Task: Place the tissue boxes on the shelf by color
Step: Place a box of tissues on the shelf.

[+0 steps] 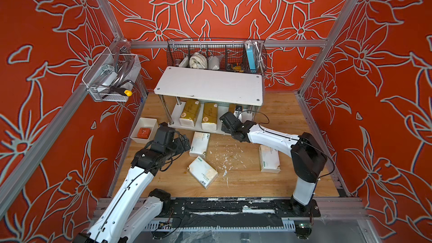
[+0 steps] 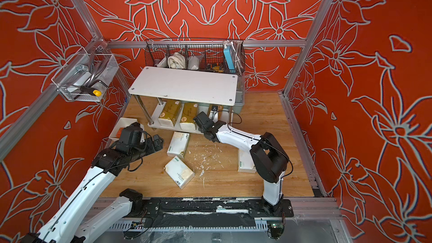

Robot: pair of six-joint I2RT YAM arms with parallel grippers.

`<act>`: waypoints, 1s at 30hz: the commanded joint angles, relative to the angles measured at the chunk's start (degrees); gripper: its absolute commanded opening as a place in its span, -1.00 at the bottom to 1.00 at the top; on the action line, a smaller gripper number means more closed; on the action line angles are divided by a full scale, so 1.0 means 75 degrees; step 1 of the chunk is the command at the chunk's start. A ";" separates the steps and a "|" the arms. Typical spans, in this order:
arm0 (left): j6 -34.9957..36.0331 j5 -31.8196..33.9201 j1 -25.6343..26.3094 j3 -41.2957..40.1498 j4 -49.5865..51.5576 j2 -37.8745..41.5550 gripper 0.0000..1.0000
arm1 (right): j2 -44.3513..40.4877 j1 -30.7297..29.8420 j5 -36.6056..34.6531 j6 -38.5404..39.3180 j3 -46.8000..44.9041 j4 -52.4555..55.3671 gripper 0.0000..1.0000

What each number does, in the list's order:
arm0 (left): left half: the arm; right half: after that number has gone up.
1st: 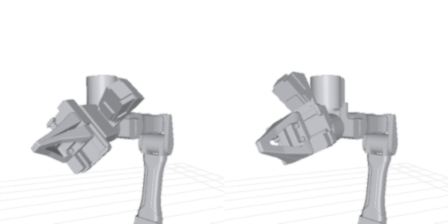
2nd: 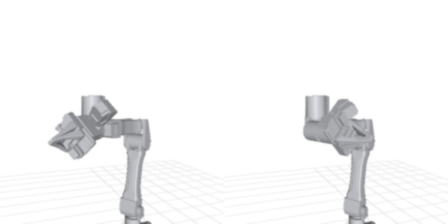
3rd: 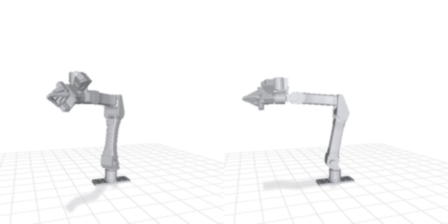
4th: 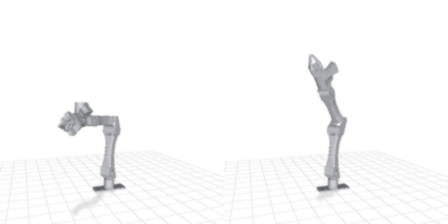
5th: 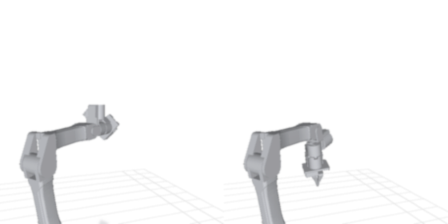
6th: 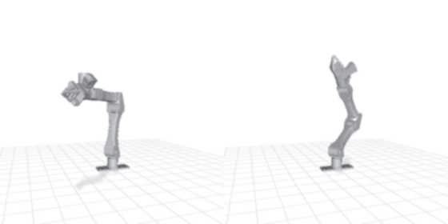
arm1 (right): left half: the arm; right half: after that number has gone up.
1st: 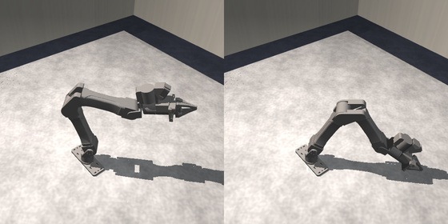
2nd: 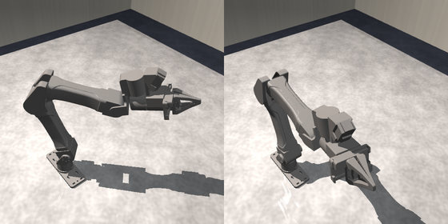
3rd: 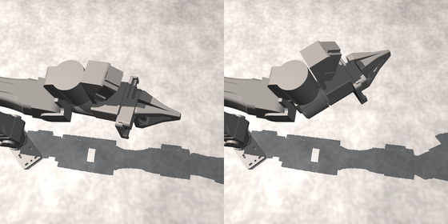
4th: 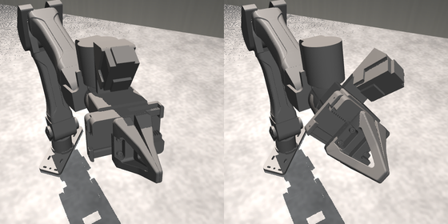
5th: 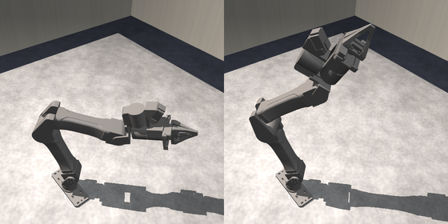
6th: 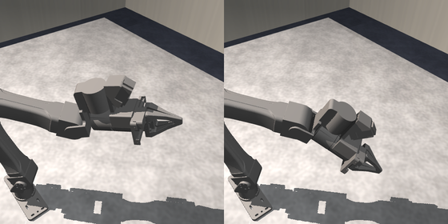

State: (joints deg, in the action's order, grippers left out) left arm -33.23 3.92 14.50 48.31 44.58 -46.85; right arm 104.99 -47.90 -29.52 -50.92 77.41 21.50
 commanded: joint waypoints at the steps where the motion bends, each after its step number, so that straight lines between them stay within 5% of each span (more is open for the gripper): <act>1: 0.0015 -0.0007 -0.0059 -0.0046 0.0119 0.0106 0.97 | -0.0178 0.0049 -0.0008 0.0200 0.0004 0.0201 0.96; 30: -0.0158 -0.0292 -0.0059 0.0002 0.0602 0.0130 0.97 | -0.2833 -0.1715 0.1223 0.1453 -0.1644 0.0645 0.98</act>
State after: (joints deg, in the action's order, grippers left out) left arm -33.65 3.01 14.50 48.31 46.92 -46.48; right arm 86.63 -59.64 -22.63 -41.98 67.22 23.97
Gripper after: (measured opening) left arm 0.986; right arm 0.989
